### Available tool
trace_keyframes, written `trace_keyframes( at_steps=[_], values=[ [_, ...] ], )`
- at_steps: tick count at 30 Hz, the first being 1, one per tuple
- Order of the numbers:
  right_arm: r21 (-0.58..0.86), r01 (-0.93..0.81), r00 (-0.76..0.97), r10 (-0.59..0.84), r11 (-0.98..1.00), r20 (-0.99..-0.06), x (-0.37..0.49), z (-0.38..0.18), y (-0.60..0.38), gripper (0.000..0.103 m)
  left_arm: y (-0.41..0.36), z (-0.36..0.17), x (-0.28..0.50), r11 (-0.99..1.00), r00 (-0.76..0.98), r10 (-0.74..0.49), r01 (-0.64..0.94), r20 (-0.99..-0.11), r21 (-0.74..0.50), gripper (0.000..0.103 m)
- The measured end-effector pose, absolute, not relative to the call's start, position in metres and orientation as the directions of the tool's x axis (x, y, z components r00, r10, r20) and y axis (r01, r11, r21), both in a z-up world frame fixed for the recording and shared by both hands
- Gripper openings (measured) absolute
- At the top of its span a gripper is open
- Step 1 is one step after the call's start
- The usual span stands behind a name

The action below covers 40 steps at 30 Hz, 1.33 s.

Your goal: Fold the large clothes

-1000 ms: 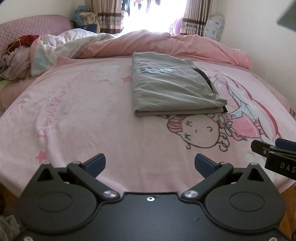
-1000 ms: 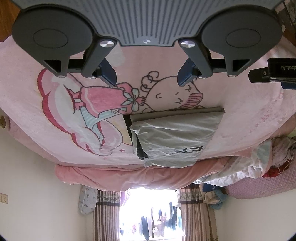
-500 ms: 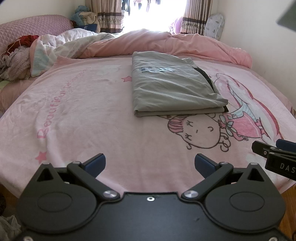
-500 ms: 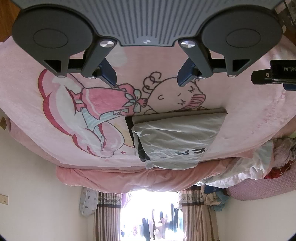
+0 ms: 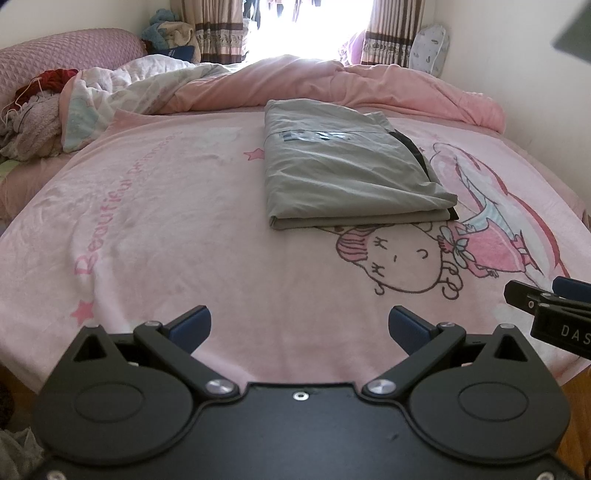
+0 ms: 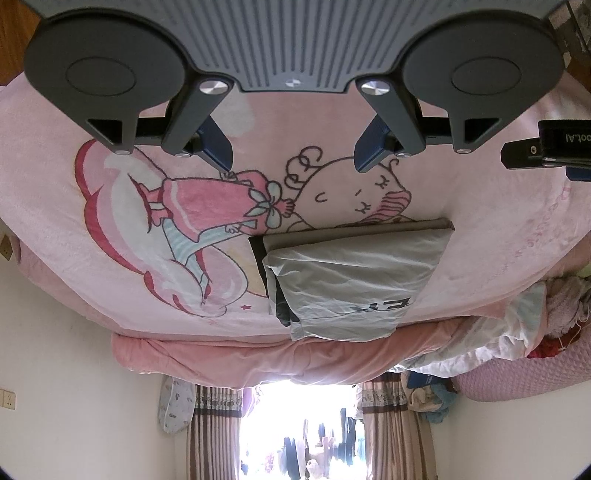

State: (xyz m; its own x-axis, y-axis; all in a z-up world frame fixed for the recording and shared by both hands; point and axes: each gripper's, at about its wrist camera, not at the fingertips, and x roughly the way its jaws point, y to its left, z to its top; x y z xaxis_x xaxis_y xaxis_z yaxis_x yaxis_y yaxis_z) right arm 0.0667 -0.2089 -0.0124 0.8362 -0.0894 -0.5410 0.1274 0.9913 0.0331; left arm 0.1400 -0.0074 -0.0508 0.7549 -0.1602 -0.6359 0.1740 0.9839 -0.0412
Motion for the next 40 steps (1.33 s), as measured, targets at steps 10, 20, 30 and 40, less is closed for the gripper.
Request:
trace_keyframes(
  at_steps=[10, 20, 30, 40],
  values=[
    [0.035, 0.13, 0.832, -0.09, 0.991, -0.547, 0.0673, -0.015, -0.21, 0.088, -0.0068, -0.0532, 0.1408, 0.985, 0.754, -0.154, 0.166, -0.639, -0.042, 0.103],
    [0.037, 0.13, 0.83, -0.089, 0.991, -0.55, 0.068, -0.0151, -0.2101, 0.088, -0.009, -0.0539, 0.1414, 0.985, 0.749, -0.153, 0.165, -0.645, -0.043, 0.103],
    [0.037, 0.131, 0.829, -0.089, 0.991, -0.552, 0.0685, -0.0153, -0.2097, 0.088, -0.0074, -0.0539, 0.1425, 0.986, 0.749, -0.153, 0.163, -0.645, -0.045, 0.103],
    [0.039, 0.133, 0.82, -0.087, 0.99, -0.566, 0.076, -0.0185, -0.2125, 0.088, -0.0086, -0.0554, 0.1478, 0.986, 0.748, -0.145, 0.161, -0.648, -0.035, 0.103]
  ],
)
